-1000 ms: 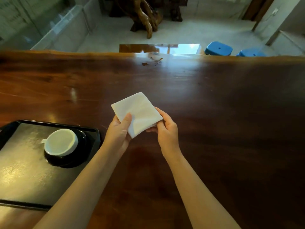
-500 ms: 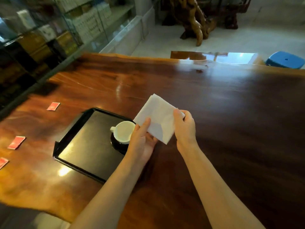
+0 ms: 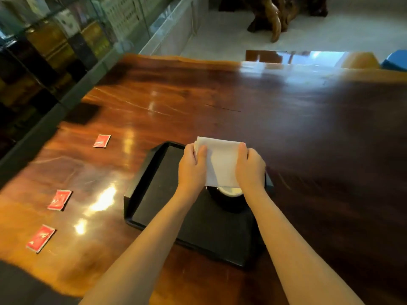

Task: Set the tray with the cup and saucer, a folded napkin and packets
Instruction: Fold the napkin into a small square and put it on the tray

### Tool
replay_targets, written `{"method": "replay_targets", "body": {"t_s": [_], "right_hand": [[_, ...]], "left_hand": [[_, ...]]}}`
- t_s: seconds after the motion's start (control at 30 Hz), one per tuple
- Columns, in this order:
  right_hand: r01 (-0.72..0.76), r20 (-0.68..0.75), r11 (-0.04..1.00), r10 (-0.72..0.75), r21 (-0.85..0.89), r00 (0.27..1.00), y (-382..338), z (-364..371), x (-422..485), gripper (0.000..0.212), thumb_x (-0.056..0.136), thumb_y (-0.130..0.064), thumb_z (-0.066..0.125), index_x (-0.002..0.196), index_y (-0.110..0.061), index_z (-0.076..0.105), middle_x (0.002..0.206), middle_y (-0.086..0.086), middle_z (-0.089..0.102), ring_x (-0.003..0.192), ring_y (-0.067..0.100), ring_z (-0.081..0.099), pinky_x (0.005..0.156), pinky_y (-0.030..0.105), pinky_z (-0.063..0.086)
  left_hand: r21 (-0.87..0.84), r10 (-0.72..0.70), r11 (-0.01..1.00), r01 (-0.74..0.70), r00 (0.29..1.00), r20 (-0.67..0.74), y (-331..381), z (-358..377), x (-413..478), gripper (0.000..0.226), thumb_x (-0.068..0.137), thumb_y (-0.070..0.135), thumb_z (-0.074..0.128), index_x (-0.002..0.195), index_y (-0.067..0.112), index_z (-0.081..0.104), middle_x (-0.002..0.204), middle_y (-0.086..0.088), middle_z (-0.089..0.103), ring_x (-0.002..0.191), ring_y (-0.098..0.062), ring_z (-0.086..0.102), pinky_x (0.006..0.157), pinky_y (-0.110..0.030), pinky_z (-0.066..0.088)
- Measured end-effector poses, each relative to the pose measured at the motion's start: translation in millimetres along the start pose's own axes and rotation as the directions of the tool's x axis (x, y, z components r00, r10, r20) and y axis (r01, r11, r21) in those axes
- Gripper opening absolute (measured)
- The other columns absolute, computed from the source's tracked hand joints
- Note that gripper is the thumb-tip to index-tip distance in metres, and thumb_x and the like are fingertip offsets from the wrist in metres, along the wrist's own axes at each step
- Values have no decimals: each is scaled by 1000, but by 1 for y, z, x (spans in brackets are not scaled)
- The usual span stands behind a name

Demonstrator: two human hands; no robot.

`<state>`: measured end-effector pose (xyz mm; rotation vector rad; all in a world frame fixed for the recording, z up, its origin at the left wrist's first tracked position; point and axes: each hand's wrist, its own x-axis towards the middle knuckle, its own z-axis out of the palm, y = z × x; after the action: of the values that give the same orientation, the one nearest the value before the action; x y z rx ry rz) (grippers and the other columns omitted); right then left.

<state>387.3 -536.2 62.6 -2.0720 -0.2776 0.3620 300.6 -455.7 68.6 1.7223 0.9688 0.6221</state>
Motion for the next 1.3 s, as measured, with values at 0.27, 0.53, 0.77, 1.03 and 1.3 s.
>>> {"method": "replay_targets", "body": {"t_s": [0.27,0.53,0.77,1.03,1.3], "right_hand": [[20,-59,1000,-21,-20,998,7,50,-13,38,100,-35,32,70,-14,43,61,-2,42,54,9,40,48,24,30],[26,105,998,-32,58,994,15,104,-41,40,99,-36,35,67,-14,43,60,-2,43,53,10,39,50,28,29],[-116,50,991,113,61,992,18,136,-32,37,99,-36,34,80,-9,51,67,-3,47,61,8,46,51,21,34],[-400,73,915,396,50,915,28,191,-28,39,95,-24,45,131,-8,41,124,9,51,105,20,53,82,32,47],[-286,-138,957,276,-57,951,42,208,-31,41,89,-4,49,130,-9,45,129,10,48,120,21,47,97,32,45]], "left_hand": [[70,-57,996,60,997,-51,-31,-24,2,26,99,29,36,78,14,41,65,4,37,54,-10,35,44,-17,28],[17,-164,985,170,970,-180,-77,-69,-6,31,97,30,38,84,5,48,71,-3,44,62,-16,40,61,-34,33],[94,-152,984,155,988,-34,-94,-79,34,31,99,28,37,86,3,49,71,-1,43,61,-15,39,57,-30,30],[328,-237,937,119,908,347,-130,-85,121,29,100,31,30,82,15,45,75,1,43,71,-18,41,62,-32,30],[309,-242,948,73,794,558,-149,-82,129,59,93,-6,33,147,10,16,145,-6,35,126,-18,41,85,-15,34]]}}
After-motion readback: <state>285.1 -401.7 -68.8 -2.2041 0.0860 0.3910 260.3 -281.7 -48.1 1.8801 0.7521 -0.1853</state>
